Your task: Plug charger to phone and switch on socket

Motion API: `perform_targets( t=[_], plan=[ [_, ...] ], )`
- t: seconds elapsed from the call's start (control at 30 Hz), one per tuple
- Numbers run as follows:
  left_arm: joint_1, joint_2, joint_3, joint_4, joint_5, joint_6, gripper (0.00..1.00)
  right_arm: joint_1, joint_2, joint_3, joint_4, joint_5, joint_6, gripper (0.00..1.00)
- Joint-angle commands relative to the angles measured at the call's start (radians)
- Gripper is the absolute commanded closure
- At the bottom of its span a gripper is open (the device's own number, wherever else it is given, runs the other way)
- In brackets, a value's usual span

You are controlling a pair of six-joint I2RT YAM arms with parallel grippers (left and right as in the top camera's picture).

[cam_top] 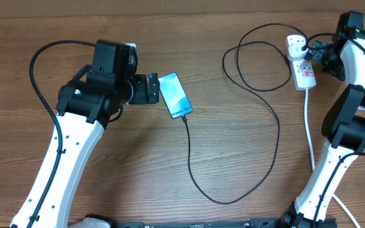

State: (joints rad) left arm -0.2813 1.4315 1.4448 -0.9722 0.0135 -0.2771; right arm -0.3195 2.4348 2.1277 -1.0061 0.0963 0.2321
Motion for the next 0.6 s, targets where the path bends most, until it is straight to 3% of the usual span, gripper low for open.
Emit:
perform_targets(
  t=[0.0,0.27,0.57],
  plan=[
    [-0.001,0.004,-0.001,0.004,-0.013,0.018,0.00,0.006,0.025,0.005,0.003,-0.039,0.008,0.00],
    [-0.001,0.004,-0.002,0.004,-0.013,0.018,0.01,-0.050,0.025,0.005,0.000,-0.207,0.045,0.00],
    [-0.001,0.004,-0.002,0.005,-0.013,0.014,0.01,-0.058,0.027,0.005,-0.004,-0.225,0.040,0.00]
  ],
)
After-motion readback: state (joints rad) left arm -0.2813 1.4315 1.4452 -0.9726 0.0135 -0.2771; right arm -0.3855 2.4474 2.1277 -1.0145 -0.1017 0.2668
